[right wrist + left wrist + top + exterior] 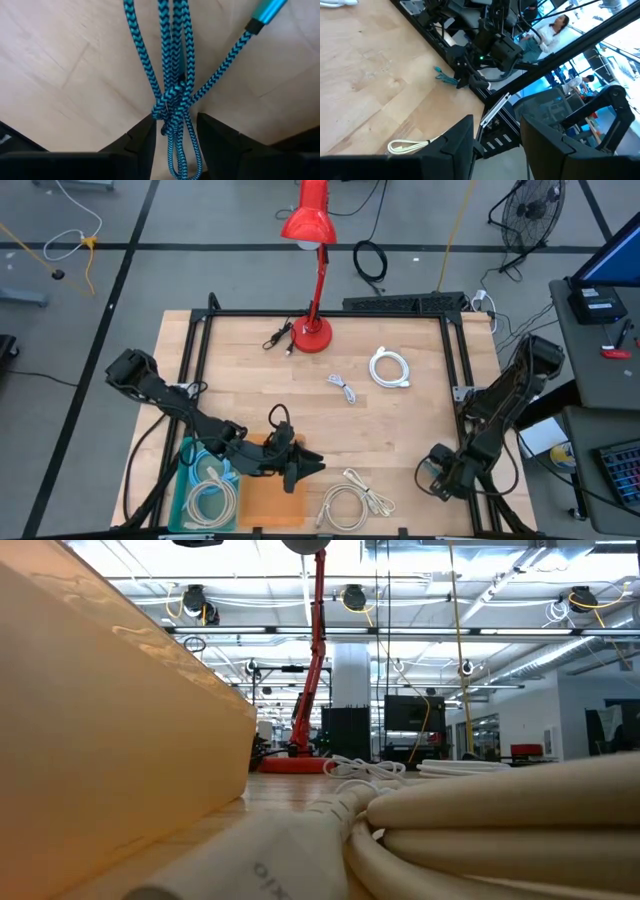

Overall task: Pick & Place USB Port
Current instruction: Put the blue USB cable into the orange bin

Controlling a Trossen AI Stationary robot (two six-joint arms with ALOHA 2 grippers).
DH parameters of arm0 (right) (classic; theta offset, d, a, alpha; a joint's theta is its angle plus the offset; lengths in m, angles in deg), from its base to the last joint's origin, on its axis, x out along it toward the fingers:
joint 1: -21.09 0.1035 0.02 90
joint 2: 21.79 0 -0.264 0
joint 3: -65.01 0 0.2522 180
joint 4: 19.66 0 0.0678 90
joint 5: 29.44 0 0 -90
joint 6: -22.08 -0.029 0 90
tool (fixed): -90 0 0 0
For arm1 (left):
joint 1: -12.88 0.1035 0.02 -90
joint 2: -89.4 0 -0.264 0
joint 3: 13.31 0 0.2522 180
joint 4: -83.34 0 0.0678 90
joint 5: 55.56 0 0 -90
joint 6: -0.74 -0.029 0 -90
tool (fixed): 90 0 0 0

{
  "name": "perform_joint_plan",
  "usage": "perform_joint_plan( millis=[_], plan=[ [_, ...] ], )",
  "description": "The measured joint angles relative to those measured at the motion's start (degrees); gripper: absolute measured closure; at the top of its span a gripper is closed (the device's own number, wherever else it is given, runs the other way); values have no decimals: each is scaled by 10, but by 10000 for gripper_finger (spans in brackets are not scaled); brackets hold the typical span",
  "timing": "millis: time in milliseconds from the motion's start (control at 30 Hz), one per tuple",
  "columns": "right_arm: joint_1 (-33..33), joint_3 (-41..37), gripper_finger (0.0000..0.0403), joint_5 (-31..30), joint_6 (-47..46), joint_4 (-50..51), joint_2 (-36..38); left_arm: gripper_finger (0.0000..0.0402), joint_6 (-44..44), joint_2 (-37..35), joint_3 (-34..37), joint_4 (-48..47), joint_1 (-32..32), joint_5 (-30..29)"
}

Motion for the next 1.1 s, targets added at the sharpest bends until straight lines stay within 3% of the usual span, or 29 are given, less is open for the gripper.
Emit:
perform_joint_plan(
  millis=[200, 433, 767, 1100],
  plan=[
    [-3, 5, 288, 24, 0, 6, -19, 238, 0, 0, 0, 0, 0, 0],
    [-3, 37, 386, 13, 12, 20, -19, 238, 0, 0, 0, 0, 0, 0],
    [-19, 79, 393, -3, 29, 55, -20, 238, -2, 0, 0, -1, 0, 0],
    [-72, 132, 393, -100, 92, 68, -4, 238, -1, 0, 0, -3, 0, 0]
  ],
)
